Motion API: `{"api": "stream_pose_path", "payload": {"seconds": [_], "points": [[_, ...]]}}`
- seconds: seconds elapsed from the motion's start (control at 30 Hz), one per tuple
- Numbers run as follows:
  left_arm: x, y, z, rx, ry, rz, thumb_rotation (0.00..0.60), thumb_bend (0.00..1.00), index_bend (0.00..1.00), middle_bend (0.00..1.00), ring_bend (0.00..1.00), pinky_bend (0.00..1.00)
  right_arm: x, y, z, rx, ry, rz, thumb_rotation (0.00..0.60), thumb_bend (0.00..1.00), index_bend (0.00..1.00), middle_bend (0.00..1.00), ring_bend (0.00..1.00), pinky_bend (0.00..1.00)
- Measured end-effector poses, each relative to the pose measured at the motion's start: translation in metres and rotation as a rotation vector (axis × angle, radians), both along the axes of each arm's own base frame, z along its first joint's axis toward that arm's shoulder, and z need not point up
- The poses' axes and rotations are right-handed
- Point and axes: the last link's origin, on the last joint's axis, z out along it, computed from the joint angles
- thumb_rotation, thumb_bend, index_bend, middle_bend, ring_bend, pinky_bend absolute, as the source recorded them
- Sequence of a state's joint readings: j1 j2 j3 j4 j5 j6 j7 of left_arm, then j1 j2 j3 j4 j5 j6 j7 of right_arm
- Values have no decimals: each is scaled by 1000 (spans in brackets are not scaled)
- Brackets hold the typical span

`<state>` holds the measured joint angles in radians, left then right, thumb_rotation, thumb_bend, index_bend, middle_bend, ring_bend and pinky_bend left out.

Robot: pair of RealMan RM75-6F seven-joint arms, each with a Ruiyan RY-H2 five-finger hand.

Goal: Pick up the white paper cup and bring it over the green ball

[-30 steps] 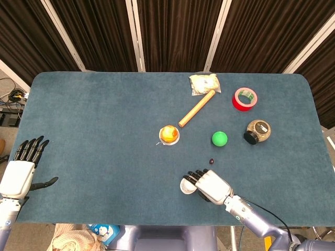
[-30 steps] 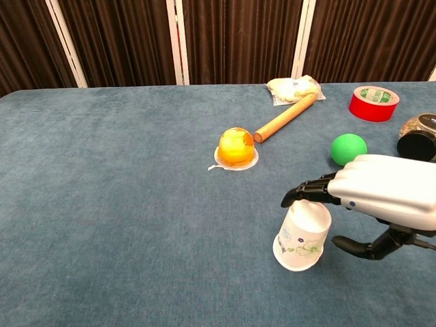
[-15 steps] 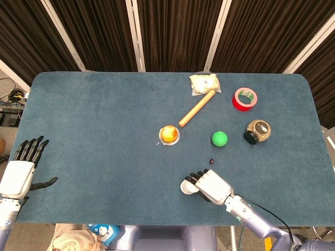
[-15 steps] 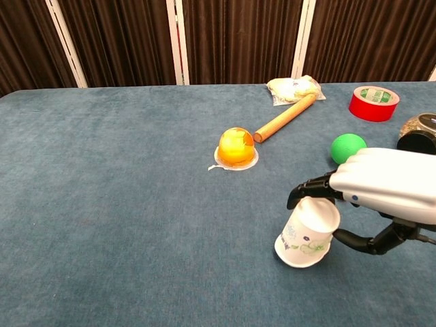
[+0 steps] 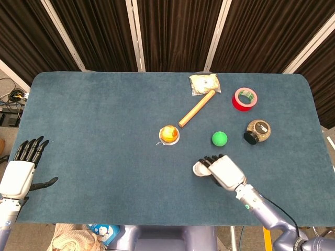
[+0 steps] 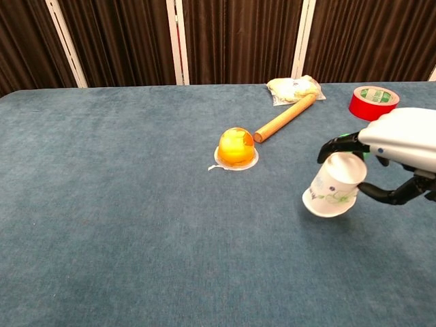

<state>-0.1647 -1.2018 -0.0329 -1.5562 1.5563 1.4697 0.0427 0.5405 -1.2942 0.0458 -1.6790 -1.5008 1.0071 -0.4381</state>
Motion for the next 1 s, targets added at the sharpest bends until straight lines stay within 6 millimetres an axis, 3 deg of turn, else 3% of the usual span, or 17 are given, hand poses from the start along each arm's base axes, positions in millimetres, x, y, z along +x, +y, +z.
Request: {"api": "stream_pose_path", "payload": {"seconds": [0.5, 0.6, 0.67, 0.73, 0.83, 1.0], "points": [[0, 0, 0, -4, -8, 7, 600, 17, 0, 0, 0, 0, -32, -16, 1, -48, 21, -118, 600, 548, 378, 327, 393, 497], [0, 0, 0, -5, -8, 9, 600, 17, 0, 0, 0, 0, -34, -15, -2, -43, 19, -126, 600, 549, 278, 324, 392, 466], [0, 0, 0, -5, -8, 8, 600, 17, 0, 0, 0, 0, -35, -14, -3, -42, 23, -124, 600, 537, 120, 279, 359, 394], [0, 0, 0, -5, -9, 8, 600, 17, 0, 0, 0, 0, -36, -14, -4, -45, 32, -119, 600, 486, 12, 155, 262, 301], [0, 0, 0, -4, -10, 9, 600, 17, 0, 0, 0, 0, -36, -13, -4, -54, 52, -110, 600, 422, 0, 15, 125, 218], [0, 0, 0, -4, -12, 10, 600, 17, 0, 0, 0, 0, -32, -10, 0, -74, 71, -114, 600, 409, 0, 0, 73, 204]]}}
